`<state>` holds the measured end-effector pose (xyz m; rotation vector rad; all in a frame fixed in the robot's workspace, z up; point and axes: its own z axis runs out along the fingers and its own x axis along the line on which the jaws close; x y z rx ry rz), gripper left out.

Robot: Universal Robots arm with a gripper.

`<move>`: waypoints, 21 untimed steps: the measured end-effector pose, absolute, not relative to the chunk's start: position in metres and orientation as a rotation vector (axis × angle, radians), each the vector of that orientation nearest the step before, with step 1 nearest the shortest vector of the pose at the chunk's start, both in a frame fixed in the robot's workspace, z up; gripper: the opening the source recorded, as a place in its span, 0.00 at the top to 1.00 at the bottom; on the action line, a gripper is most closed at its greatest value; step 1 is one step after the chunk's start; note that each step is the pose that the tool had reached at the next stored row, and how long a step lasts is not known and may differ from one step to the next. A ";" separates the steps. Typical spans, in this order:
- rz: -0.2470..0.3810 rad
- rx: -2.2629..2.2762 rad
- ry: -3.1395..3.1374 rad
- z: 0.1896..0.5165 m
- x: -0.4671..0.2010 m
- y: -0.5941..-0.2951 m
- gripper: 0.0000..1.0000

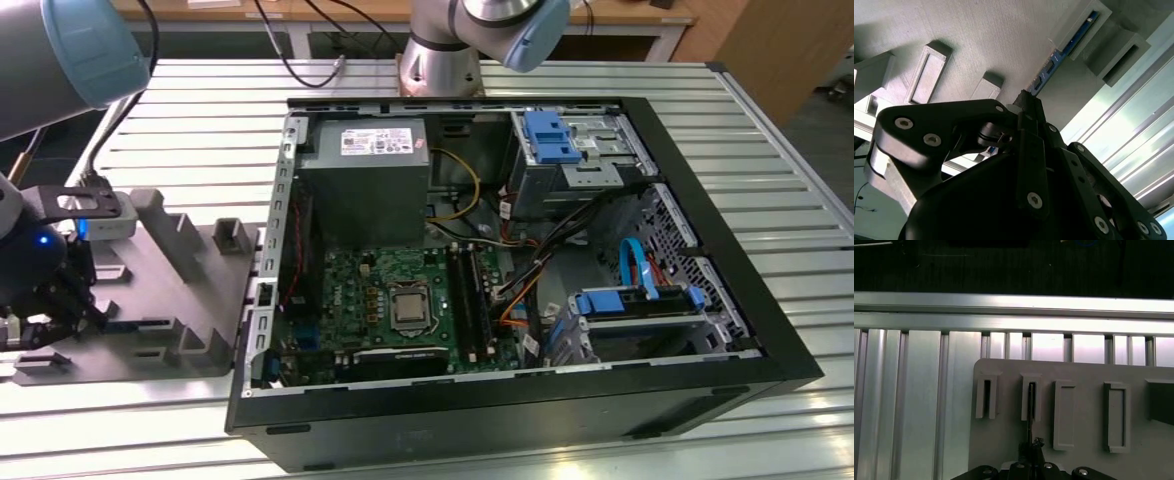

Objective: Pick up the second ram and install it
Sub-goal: 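Pick up the second ram and move it above second insertion slot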

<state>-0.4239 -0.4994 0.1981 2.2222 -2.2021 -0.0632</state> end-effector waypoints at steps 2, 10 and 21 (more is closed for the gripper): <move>-0.063 2.223 -2.201 0.198 -0.424 -0.499 0.87; -0.063 2.248 -2.175 0.198 -0.424 -0.500 0.87; -0.063 2.263 -2.159 0.197 -0.424 -0.500 0.87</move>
